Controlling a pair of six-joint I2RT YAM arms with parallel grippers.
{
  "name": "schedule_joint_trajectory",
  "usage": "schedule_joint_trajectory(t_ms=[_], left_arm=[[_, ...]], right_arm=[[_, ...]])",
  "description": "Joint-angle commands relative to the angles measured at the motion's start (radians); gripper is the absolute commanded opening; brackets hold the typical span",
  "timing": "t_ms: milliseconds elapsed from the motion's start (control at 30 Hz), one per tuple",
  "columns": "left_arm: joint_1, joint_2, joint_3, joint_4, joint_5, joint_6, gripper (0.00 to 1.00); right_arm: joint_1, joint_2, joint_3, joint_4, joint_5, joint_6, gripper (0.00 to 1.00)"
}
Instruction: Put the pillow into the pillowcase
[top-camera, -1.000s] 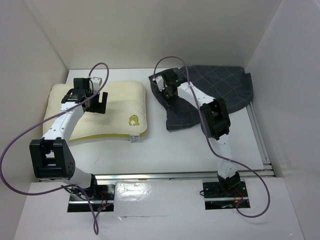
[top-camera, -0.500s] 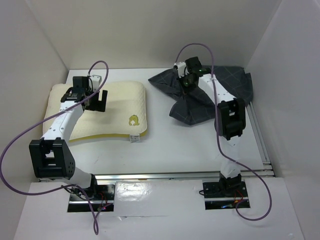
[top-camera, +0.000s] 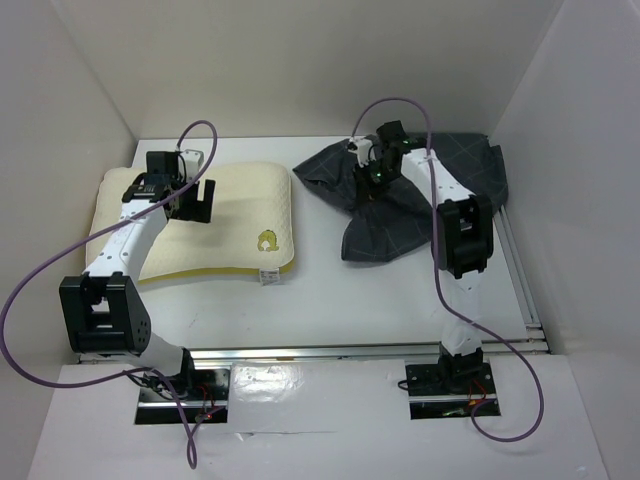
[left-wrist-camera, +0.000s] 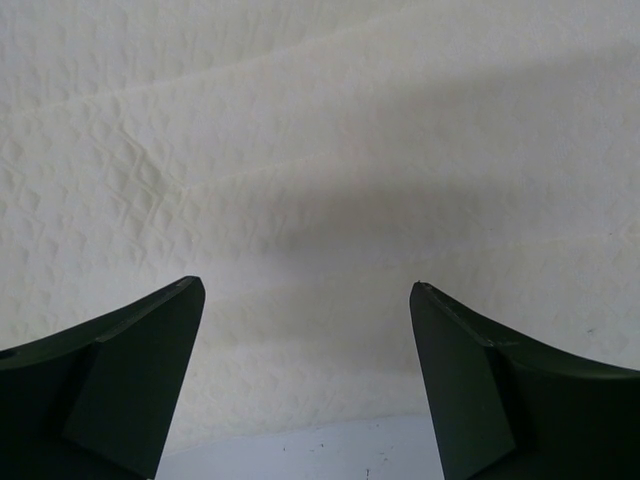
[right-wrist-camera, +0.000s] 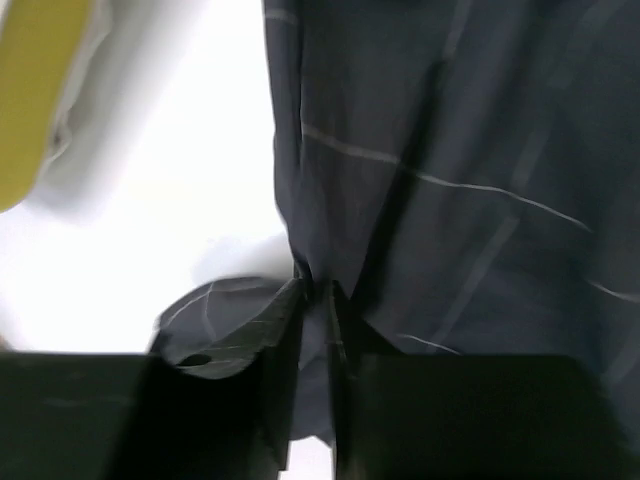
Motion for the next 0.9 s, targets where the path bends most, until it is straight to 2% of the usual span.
schedule_joint_trajectory(t_ms=[0,67,200,633,733,867], left_arm=[[-0.005,0.005,0.042,0.001,0.012,-0.006,0.98],[-0.005,0.005,0.042,0.001,0.012,-0.006,0.98],[-0.005,0.005,0.042,-0.008,0.012,0.003,0.98],[-0.005,0.015,0.051,-0.008,0.012,0.003,0.98],[-0.005,0.015,0.051,-0.008,0.012,0.012,0.98],[-0.005,0.015,0.042,-0.008,0.003,0.021,0.98]], right_arm=[[0.053,0.01,0.031,-0.096,-0.136,-0.046,0.24],[0.082,-0.015,0.008,-0.077,-0.147,-0.06,0.33],[0.125,-0.046,-0.029,-0.041,-0.095,-0.072,0.44],[0.202,-0.027,-0.038,0.24,0.271,0.092,0.45],[0.211,0.017,0.021,0.242,0.284,0.101,0.45],[0.211,0.074,0.09,0.182,0.202,0.101,0.43]])
